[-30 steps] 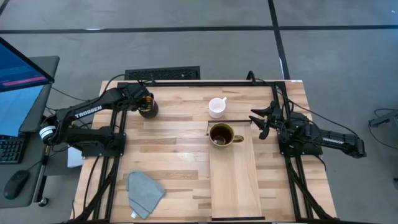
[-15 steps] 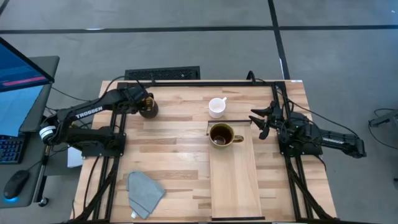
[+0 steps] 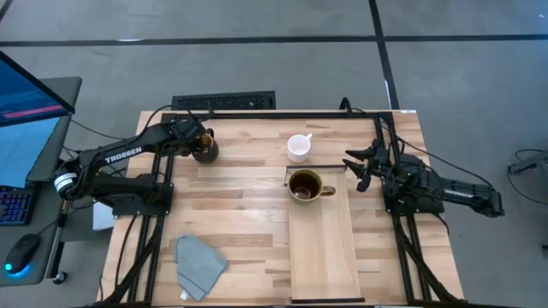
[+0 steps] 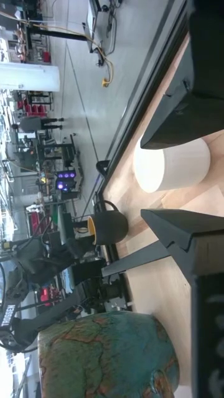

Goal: Stack small to large cups/mugs on shelf
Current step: Put the black mug on the shelf

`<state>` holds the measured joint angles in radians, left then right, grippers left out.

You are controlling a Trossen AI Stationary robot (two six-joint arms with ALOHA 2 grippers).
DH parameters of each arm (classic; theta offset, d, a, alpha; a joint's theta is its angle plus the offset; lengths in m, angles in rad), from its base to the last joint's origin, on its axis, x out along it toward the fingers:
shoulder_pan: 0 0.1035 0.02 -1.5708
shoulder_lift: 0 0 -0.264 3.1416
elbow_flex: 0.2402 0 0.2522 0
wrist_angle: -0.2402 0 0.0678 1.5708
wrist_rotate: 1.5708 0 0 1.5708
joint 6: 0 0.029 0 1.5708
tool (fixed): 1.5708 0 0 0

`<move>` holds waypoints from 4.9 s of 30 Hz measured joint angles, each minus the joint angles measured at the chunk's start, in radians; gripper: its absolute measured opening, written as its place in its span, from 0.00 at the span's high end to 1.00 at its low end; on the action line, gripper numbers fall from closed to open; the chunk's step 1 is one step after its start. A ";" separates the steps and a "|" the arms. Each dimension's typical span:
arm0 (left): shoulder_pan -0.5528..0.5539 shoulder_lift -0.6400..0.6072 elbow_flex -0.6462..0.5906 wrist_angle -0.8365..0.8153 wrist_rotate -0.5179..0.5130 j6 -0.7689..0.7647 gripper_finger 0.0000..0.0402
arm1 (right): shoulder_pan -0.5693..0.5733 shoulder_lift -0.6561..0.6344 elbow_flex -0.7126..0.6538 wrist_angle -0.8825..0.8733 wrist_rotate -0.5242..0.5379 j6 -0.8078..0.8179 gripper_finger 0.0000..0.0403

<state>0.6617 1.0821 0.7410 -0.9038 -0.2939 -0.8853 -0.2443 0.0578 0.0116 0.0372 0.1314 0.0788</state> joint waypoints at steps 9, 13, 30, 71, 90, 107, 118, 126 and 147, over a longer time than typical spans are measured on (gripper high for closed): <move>0.001 0.000 0.000 0.005 -0.014 0.013 0.82 | 0.000 0.000 0.000 0.000 0.000 0.000 0.53; 0.005 0.000 0.000 0.008 -0.017 0.051 0.93 | 0.000 0.000 0.000 0.000 0.000 0.000 0.53; 0.050 0.000 0.000 0.008 0.132 0.168 0.99 | 0.000 0.000 0.000 0.000 0.000 0.000 0.53; -0.594 0.000 0.195 -0.123 0.248 0.010 1.00 | 0.000 0.000 0.000 0.000 0.000 -0.007 0.53; -0.924 0.088 0.368 0.003 0.086 -0.050 1.00 | 0.000 0.000 0.000 0.000 0.000 0.000 0.53; -0.989 0.584 1.124 -0.491 0.046 0.008 1.00 | 0.000 0.000 0.000 -0.001 0.000 0.001 0.53; -0.988 0.817 1.485 -0.567 0.073 0.087 1.00 | 0.000 0.000 0.000 -0.009 0.000 0.000 0.53; -0.988 0.920 1.584 -0.553 0.095 0.165 1.00 | 0.000 0.002 0.000 -0.023 0.001 -0.011 0.53; -0.949 0.984 1.610 -0.315 0.144 0.353 1.00 | 0.000 0.002 0.000 -0.020 0.001 0.000 0.53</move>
<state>-0.2872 2.0663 2.3512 -1.2190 -0.1503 -0.5326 -0.2443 0.0593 0.0116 0.0174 0.1322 0.0792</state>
